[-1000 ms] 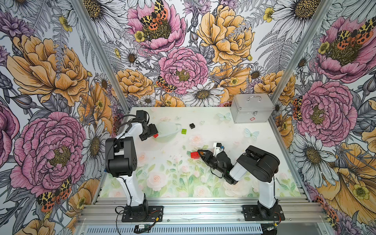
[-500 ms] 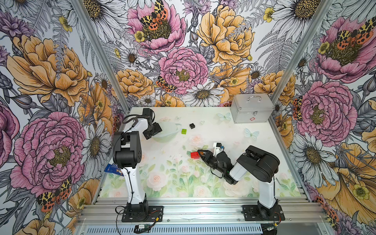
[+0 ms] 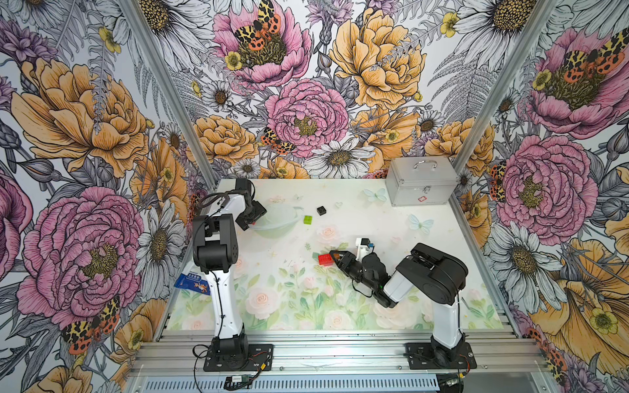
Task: Assemble the letter v with lego
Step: Pick up the lego brick from the center of the board.
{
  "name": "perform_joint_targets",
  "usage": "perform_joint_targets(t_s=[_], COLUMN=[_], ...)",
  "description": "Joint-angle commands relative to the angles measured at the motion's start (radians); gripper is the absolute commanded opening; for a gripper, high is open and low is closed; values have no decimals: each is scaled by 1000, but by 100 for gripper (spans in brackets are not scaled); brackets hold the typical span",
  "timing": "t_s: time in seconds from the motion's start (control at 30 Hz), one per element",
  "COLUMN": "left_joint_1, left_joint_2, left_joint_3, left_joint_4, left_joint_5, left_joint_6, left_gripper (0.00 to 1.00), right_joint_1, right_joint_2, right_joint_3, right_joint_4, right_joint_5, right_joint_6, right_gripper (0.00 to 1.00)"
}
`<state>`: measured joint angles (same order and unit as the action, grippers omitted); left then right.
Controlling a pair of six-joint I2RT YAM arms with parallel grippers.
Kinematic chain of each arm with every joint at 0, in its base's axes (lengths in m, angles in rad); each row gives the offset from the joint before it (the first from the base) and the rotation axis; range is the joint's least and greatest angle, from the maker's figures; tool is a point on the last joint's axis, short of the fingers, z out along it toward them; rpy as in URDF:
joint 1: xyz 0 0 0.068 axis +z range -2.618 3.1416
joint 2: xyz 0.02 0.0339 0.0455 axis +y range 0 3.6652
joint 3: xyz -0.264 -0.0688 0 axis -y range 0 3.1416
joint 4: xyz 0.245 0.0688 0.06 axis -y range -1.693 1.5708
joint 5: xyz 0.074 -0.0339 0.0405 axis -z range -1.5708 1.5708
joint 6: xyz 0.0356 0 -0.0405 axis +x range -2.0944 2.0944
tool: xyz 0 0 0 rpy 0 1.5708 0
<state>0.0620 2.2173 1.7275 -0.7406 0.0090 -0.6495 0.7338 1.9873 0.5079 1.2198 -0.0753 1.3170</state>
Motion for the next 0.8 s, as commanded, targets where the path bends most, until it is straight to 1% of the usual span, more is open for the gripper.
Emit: perform_joint_targets(t_s=[0.0,0.13,0.23,0.47,0.7,0.77], left_joint_1=[14,16,18,23,17,7], left_joint_2=[20,51,65,81,55,35], left_joint_3=[40,72,69,59,-1,-35], left_joint_4=[-4,-5,-5,-5,-10,-11], left_joint_5=[-24,-17,-21,-4,8,-7], left_joint_6=[-43,-35,-33,-3,71,91], left_gripper=[76,71,67,54,39,35], right_joint_1=[-2,-2,-2,-2,-2,-2], right_joint_2=[21,29,40,45,52,50], right_joint_3=[13,20,24,21,21,17], right_joint_4=[-23,-23,-22,-22,-20,-20], right_joint_5=[-15,-19,-18,-17,-16,-14], right_joint_6=[-24,-24,-24,-23,-24,-24], right_gripper=[39,38,38,37,37,37])
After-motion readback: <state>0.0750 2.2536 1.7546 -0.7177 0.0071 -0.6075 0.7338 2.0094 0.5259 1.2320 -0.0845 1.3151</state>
